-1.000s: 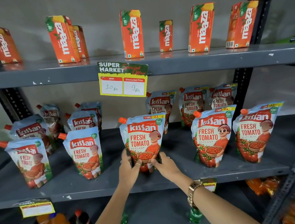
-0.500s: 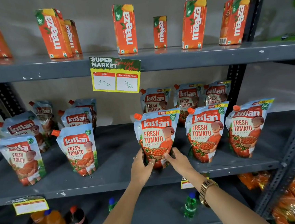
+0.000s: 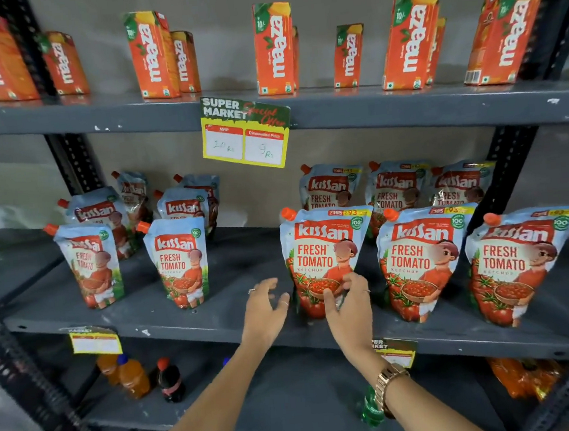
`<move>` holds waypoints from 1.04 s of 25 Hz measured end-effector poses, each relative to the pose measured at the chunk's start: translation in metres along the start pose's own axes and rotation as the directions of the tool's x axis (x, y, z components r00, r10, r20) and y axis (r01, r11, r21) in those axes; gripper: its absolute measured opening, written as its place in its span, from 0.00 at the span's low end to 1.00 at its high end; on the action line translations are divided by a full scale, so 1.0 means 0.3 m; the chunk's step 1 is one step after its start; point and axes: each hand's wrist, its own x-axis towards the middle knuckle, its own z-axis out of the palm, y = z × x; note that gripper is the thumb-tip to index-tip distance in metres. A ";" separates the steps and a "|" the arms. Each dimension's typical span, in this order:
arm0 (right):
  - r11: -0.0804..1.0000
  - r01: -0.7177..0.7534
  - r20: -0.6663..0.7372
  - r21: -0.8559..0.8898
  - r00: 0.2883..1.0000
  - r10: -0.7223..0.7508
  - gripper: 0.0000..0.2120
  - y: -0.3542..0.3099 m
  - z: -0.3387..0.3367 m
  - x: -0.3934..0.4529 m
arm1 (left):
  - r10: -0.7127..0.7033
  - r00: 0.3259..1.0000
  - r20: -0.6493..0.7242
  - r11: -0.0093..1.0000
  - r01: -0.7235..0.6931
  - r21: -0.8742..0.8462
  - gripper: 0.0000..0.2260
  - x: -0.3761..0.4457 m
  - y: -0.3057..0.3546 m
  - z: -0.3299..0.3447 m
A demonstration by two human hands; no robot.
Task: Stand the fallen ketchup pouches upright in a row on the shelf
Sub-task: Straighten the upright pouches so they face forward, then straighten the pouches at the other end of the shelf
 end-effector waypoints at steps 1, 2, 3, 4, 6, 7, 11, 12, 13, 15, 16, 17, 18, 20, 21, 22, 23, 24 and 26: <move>0.999 0.044 0.017 0.005 0.999 -0.044 0.14 -0.011 0.014 -0.006 | -0.001 0.999 -0.035 1.000 0.002 0.014 0.18 0.001 -0.018 -0.022; 0.996 0.081 0.054 0.026 0.995 -0.082 0.11 -0.030 0.028 -0.012 | -0.001 0.997 -0.073 1.000 0.003 0.020 0.17 0.004 -0.035 -0.052; 0.993 0.109 0.100 0.048 0.989 -0.114 0.08 -0.050 0.047 -0.016 | -0.006 0.993 -0.117 1.000 0.008 0.015 0.16 0.011 -0.049 -0.085; 0.989 0.133 0.149 0.061 0.979 -0.141 0.07 -0.068 0.066 -0.021 | -0.015 0.986 -0.165 1.000 0.015 0.003 0.15 0.022 -0.062 -0.119; 0.983 0.164 0.225 0.078 0.958 -0.178 0.06 -0.096 0.119 -0.031 | -0.038 0.966 -0.254 0.999 0.032 -0.025 0.14 0.041 -0.086 -0.194; 0.982 0.170 0.253 0.085 0.949 -0.186 0.07 -0.104 0.148 -0.032 | -0.056 0.956 -0.287 0.998 0.045 -0.044 0.14 0.050 -0.097 -0.229; 0.993 0.050 0.384 0.107 0.919 -0.088 0.11 -0.157 0.271 -0.027 | -0.131 0.915 -0.382 0.991 0.131 -0.025 0.16 0.087 -0.151 -0.367; 0.995 -0.017 0.421 0.102 0.907 -0.028 0.12 -0.174 0.304 -0.031 | -0.137 0.913 -0.385 0.990 0.137 -0.026 0.16 0.097 -0.172 -0.400; 0.992 -0.079 0.451 0.097 0.892 0.026 0.14 -0.185 0.348 -0.035 | -0.140 0.915 -0.377 0.990 0.138 -0.033 0.17 0.104 -0.194 -0.433; 0.983 -0.168 0.493 0.077 0.863 0.108 0.16 -0.207 0.421 -0.050 | -0.156 0.927 -0.342 0.988 0.147 -0.054 0.18 0.118 -0.234 -0.480; 0.978 -0.198 0.506 0.069 0.851 0.137 0.18 -0.231 0.460 -0.058 | -0.167 0.933 -0.319 0.986 0.156 -0.059 0.19 0.128 -0.259 -0.508; 0.973 -0.222 0.511 0.066 0.845 0.158 0.19 -0.249 0.495 -0.061 | -0.179 0.941 -0.285 0.984 0.169 -0.061 0.22 0.139 -0.280 -0.527; 0.967 -0.249 0.517 0.060 0.836 0.183 0.20 -0.275 0.518 -0.062 | -0.193 0.951 -0.242 0.981 0.183 -0.066 0.25 0.152 -0.301 -0.542; 0.951 -0.301 0.547 0.070 0.809 0.216 0.24 -0.321 0.571 -0.061 | -0.221 0.966 -0.134 0.973 0.209 -0.098 0.29 0.183 -0.334 -0.571; 0.943 -0.322 0.573 0.082 0.789 0.219 0.26 -0.333 0.583 -0.058 | -0.238 0.968 -0.082 0.965 0.226 -0.135 0.30 0.192 -0.336 -0.572; 0.938 -0.338 0.599 0.080 0.768 0.226 0.29 -0.357 0.605 -0.060 | -0.245 0.969 -0.033 0.957 0.237 -0.168 0.31 0.208 -0.348 -0.583; 0.936 -0.342 0.614 0.081 0.757 0.223 0.30 -0.365 0.631 -0.059 | -0.239 0.971 0.009 0.954 0.236 -0.185 0.33 0.219 -0.354 -0.588; 0.940 -0.335 0.624 0.065 0.749 0.224 0.30 -0.379 0.647 -0.062 | -0.220 0.975 0.041 0.956 0.224 -0.188 0.33 0.229 -0.362 -0.591; 0.945 -0.320 0.618 0.065 0.757 0.214 0.25 -0.392 0.676 -0.068 | -0.170 0.982 0.082 0.970 0.181 -0.162 0.32 0.246 -0.373 -0.591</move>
